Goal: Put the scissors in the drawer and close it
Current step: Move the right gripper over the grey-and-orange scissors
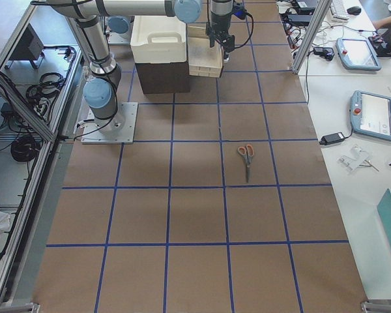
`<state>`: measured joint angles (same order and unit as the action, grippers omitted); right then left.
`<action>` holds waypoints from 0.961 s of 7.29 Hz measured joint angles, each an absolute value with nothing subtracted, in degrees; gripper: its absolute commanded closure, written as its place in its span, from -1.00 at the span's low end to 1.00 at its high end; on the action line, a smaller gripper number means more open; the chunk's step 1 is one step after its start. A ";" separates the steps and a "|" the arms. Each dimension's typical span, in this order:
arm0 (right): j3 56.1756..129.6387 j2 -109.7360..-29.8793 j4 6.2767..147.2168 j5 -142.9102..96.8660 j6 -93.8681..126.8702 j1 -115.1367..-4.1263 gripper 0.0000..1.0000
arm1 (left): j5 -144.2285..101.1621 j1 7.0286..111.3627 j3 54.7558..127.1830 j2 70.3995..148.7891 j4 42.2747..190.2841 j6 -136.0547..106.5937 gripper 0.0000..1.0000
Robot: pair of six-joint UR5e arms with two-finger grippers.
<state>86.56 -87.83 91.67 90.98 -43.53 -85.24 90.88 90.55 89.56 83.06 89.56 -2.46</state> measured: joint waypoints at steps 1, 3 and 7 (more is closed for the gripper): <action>86.57 -87.05 92.40 91.07 -50.82 -83.18 -0.99 | 90.88 90.54 89.56 83.06 89.56 -2.46 -1.00; 86.57 -84.63 94.76 91.40 -63.45 -79.28 -0.99 | 90.88 90.53 89.56 83.06 89.56 -2.46 -1.00; 86.49 -76.14 103.37 91.81 -85.84 -71.50 -0.97 | 90.92 90.53 89.56 83.06 89.56 -2.46 -1.00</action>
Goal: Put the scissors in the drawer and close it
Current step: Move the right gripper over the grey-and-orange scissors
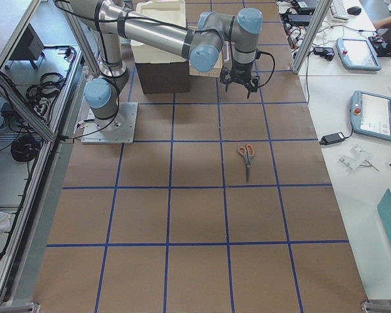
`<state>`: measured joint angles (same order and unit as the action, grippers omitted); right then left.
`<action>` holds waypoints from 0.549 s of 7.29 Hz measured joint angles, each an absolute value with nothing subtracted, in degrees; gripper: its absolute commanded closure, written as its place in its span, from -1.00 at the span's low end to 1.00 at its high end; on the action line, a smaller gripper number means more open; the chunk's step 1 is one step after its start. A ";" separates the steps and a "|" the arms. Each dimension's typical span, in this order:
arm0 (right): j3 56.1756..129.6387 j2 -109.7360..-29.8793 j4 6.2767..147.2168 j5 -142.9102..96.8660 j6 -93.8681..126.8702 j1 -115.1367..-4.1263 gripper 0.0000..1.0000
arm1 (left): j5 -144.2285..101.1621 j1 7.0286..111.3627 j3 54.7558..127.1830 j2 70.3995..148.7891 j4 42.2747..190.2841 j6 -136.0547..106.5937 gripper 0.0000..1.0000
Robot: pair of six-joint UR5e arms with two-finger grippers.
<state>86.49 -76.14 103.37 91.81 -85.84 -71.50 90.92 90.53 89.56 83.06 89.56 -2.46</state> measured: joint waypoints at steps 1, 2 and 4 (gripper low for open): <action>86.44 -73.86 105.78 91.77 -89.96 -69.74 -0.97 | 90.93 90.53 89.56 83.06 89.58 -2.46 -1.00; 86.36 -71.63 108.20 91.71 -93.69 -68.21 -0.97 | 90.90 90.53 89.56 83.06 89.62 -2.46 -1.00; 86.18 -67.46 112.80 91.73 -100.17 -66.42 -0.97 | 90.90 90.53 89.56 83.06 89.64 -2.46 -1.00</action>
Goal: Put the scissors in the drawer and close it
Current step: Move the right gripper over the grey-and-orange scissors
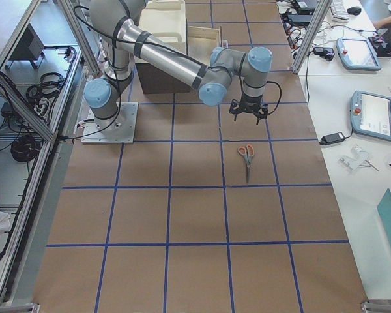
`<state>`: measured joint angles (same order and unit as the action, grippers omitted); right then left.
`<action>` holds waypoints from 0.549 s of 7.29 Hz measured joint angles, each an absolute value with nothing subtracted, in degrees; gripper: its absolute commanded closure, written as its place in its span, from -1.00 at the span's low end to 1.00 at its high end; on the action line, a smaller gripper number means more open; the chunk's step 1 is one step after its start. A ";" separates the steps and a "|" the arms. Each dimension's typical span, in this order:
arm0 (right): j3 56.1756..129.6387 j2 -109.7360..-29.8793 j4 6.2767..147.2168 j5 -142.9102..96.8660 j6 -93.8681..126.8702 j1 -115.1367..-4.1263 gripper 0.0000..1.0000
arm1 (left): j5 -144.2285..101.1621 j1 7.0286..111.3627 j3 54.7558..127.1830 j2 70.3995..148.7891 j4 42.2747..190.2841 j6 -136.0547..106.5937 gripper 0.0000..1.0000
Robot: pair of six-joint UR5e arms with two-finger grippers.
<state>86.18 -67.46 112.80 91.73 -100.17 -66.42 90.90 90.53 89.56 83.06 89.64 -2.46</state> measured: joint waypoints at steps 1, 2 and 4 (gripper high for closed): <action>86.13 -65.56 114.78 91.70 -102.67 -65.68 -0.97 | 90.94 90.53 89.56 83.06 89.65 -2.46 -1.00; 86.04 -63.54 116.33 91.48 -104.81 -64.85 -0.97 | 90.94 90.53 89.56 83.06 89.63 -2.46 -1.00; 85.84 -59.86 118.36 91.09 -108.33 -62.87 -0.97 | 90.91 90.53 89.56 83.06 89.57 -2.46 -1.00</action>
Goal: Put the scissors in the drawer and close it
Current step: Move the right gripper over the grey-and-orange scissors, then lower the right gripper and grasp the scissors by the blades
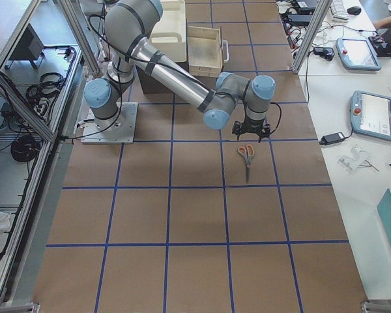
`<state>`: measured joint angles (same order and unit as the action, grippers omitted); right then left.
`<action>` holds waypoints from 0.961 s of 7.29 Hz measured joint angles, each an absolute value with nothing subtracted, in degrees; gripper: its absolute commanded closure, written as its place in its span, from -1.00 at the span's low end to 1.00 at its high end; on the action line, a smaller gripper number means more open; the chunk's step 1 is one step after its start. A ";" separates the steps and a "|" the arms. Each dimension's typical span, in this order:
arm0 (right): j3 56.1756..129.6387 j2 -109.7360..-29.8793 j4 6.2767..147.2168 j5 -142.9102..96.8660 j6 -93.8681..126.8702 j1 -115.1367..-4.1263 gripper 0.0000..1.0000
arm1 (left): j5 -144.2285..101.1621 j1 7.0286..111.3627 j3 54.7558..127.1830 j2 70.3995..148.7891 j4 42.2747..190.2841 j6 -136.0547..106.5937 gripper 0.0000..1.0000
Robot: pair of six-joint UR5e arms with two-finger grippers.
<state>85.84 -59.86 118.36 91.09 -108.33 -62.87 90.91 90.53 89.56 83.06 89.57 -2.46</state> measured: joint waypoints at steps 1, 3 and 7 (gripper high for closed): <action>85.81 -58.14 119.98 91.06 -109.69 -62.24 -0.97 | 90.92 90.53 89.56 83.06 89.57 -2.46 -1.00; 85.63 -55.80 122.47 91.05 -111.01 -61.84 -0.97 | 90.89 90.53 89.56 83.06 89.56 -2.46 -1.00; 83.67 -51.60 123.24 90.97 -111.92 -61.48 -0.93 | 90.88 90.53 89.56 83.06 89.56 -2.46 -1.00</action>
